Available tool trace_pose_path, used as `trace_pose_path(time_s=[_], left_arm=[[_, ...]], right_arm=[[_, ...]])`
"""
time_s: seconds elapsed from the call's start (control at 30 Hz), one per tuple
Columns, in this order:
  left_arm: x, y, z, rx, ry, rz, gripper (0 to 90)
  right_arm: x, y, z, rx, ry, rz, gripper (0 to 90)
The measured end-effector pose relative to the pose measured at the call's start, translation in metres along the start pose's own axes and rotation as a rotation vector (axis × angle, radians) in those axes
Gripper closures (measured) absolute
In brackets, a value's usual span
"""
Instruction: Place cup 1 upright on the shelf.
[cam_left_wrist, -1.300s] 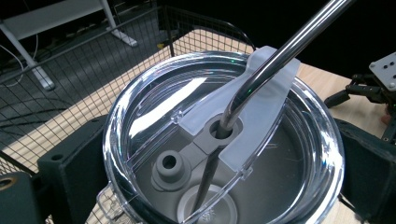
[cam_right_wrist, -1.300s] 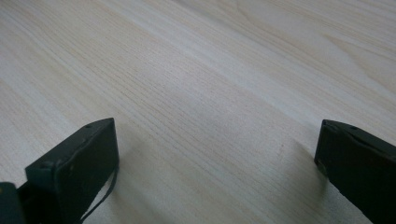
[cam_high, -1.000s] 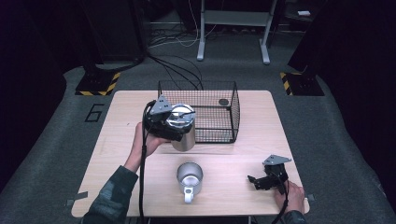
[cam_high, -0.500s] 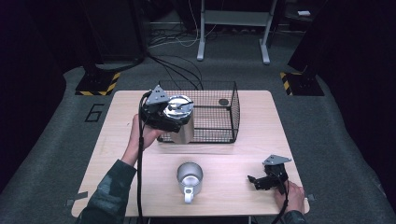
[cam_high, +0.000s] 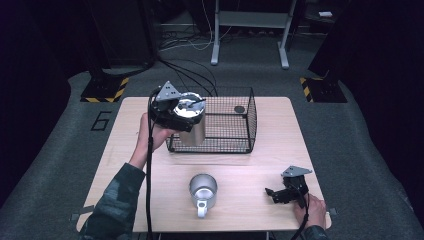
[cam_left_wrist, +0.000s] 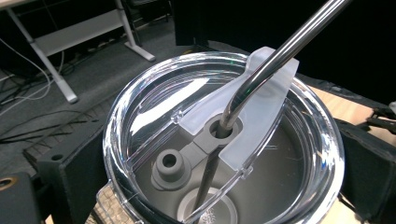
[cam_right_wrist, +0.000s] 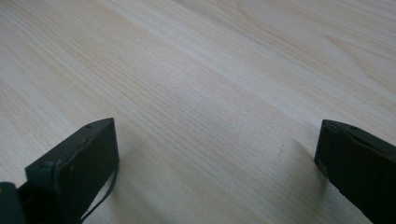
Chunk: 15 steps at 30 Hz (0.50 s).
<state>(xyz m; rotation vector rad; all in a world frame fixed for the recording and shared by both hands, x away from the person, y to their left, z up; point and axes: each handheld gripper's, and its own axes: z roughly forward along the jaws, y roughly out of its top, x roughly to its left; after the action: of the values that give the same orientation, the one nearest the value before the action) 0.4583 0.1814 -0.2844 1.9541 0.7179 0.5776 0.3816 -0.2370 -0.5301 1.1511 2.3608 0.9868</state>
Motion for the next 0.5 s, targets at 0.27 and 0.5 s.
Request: trace_pose_path(time_s=[0.27, 0.5], left_arm=[[0.010, 0.013, 0.003, 0.001, 0.032, 0.007, 4.1], [0.019, 0.018, 0.008, 0.007, 0.056, 0.006, 4.1]], right_arm=[[0.000, 0.000, 0.000, -0.001, -0.001, -0.003, 0.0], [0.000, 0.000, 0.000, 0.000, 0.000, 0.000, 0.0]])
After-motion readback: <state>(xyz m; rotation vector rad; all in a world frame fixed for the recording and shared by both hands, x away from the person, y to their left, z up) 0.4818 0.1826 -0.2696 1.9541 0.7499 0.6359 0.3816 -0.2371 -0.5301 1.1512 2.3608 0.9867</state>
